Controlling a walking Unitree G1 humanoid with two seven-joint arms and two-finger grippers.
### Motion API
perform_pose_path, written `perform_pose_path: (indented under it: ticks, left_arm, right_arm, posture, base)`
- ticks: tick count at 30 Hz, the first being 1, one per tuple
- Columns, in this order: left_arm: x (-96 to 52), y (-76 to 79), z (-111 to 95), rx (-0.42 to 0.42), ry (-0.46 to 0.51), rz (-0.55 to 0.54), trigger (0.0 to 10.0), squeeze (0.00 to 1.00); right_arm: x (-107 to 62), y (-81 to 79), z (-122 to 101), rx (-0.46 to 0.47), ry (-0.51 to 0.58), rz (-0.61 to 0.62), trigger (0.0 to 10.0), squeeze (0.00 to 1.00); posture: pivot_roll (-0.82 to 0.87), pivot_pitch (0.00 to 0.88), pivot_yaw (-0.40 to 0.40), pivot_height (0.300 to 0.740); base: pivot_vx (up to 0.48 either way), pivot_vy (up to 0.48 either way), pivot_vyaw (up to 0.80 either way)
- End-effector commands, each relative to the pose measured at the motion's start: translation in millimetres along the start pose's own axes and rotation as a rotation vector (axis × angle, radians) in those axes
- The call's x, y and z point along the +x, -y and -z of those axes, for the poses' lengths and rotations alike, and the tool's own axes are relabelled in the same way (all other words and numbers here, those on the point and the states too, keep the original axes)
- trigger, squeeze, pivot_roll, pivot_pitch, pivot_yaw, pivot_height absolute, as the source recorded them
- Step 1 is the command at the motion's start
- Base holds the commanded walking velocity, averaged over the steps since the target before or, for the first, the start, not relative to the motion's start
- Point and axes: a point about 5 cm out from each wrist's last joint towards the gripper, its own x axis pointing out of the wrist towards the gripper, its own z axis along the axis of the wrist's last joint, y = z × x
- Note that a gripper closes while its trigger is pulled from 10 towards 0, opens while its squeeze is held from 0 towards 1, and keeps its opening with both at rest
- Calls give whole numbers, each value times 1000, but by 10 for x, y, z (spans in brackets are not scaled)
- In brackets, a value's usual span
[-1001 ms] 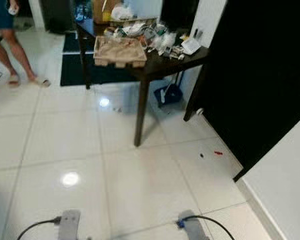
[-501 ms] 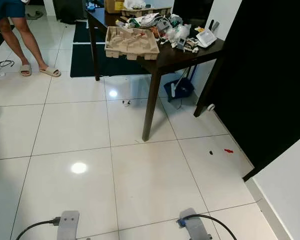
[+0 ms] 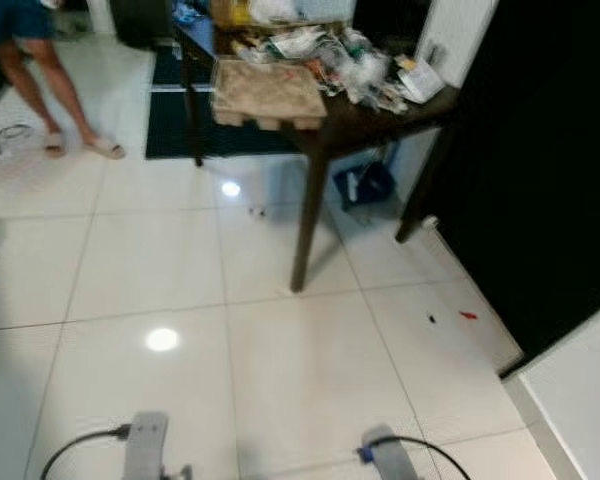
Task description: Picking trash to rubbish bin
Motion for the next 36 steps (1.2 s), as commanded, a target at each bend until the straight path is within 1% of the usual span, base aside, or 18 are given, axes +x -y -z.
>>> perform_pose_path:
  ticks: [1,7,11,16,18,24,29,33,35,36]
  left_arm:
    - [14,39,-28,6,6,12,10000,0]
    - [9,31,-16,-2,5,10,10000,0]
    - [8,31,-12,-4,5,10,10000,0]
    - [7,32,-6,-7,6,10,10000,0]
    - [6,32,-4,-7,5,11,10000,0]
    - [2,27,9,-8,2,11,10000,0]
    - [0,25,17,-8,-1,11,10000,0]
    - [-3,23,31,-9,-5,9,10000,0]
    - [-5,22,43,-8,-9,7,10000,0]
    - [-5,22,43,-8,-9,7,10000,0]
  right_arm:
    - [-23,46,130,1,-43,-7,10000,0]
    - [-46,132,157,-5,-47,2,10000,0]
    - [-47,135,157,-5,-47,2,10000,0]
    - [-22,55,111,-6,-40,-7,10000,0]
    - [-3,-13,70,-8,-34,-14,10000,0]
    - [15,-81,22,-7,-24,-18,10000,0]
    - [19,-92,4,-3,-19,-17,10000,0]
    - [18,-84,3,-6,-19,-14,10000,0]
    - [5,-29,24,-4,-17,-7,10000,0]
    - [5,-29,24,-4,-17,-7,10000,0]
  posture:
    - [140,54,-51,740]
    - [142,55,-50,740]
    - [145,54,-53,740]
    - [146,56,-54,740]
    - [146,57,-53,740]
    - [145,59,-51,740]
    - [145,60,-52,740]
    - [148,61,-54,740]
    - [149,61,-55,740]
    - [149,61,-55,740]
  base:
    - [281,0,0]
    - [330,0,0]
    - [378,0,0]
    - [376,0,0]
    - [379,0,0]
    - [379,0,0]
    - [377,0,0]
    - [379,0,-709]
    - [364,0,-800]
    - [364,0,-800]
